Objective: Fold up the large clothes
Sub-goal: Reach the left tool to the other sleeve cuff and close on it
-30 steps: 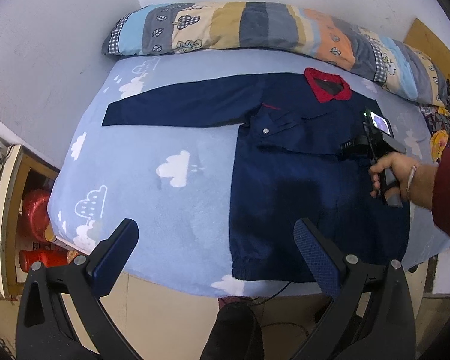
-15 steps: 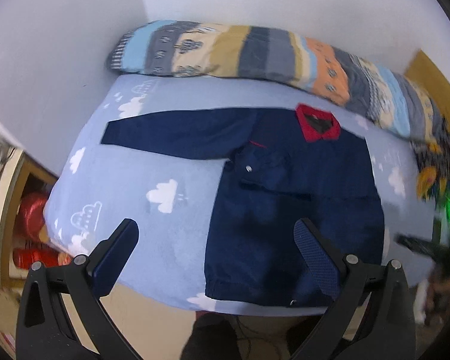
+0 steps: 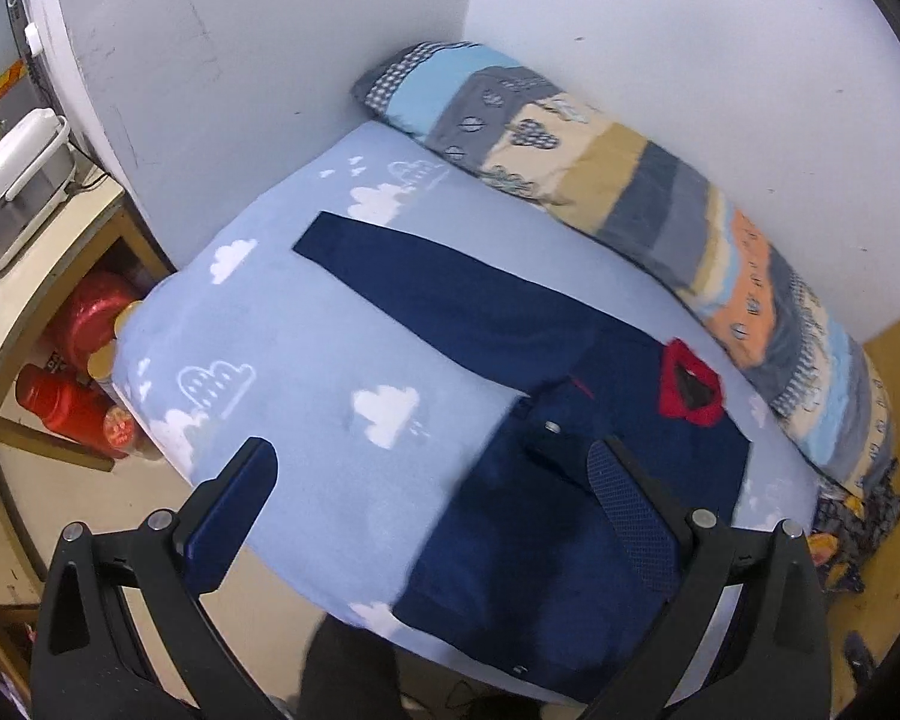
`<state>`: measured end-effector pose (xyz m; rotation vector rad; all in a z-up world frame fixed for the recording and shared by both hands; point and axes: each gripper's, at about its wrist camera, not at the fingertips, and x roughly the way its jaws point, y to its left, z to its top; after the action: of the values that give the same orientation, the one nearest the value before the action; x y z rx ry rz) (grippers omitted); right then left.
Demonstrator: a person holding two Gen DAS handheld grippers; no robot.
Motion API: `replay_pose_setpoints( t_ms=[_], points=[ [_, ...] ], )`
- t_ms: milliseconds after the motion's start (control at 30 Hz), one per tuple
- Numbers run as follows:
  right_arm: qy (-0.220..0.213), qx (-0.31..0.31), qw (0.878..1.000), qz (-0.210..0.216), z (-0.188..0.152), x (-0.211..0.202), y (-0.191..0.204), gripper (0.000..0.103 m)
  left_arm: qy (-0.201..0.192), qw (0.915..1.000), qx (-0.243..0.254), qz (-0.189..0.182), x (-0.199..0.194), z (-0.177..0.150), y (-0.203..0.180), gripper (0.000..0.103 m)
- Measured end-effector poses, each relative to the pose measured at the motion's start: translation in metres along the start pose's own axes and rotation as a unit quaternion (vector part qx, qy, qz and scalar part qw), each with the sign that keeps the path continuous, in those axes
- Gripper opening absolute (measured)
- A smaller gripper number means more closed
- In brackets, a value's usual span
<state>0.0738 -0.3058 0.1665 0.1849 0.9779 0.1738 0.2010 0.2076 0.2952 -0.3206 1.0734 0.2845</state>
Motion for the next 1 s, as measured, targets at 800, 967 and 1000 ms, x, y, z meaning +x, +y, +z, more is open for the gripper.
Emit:
replay_pose_setpoints(
  t_ms=[800,967,1000],
  points=[
    [0.068,-0.062,0.996,0.012,-0.003,0.105,0.144,0.065,0.094,0.9744,-0.203,-0.018,0.276,0.099,0.123,0.095],
    [0.087,-0.043,0.995,0.006,-0.012,0.126,0.142,0.065,0.074,0.9631,-0.256,-0.038,0.315,0.116,0.149,0.093],
    [0.089,-0.045,0.995,0.004,-0.012,0.129,0.142,0.065,0.073,0.9584,-0.272,-0.047,0.323,0.118,0.155,0.093]
  ],
)
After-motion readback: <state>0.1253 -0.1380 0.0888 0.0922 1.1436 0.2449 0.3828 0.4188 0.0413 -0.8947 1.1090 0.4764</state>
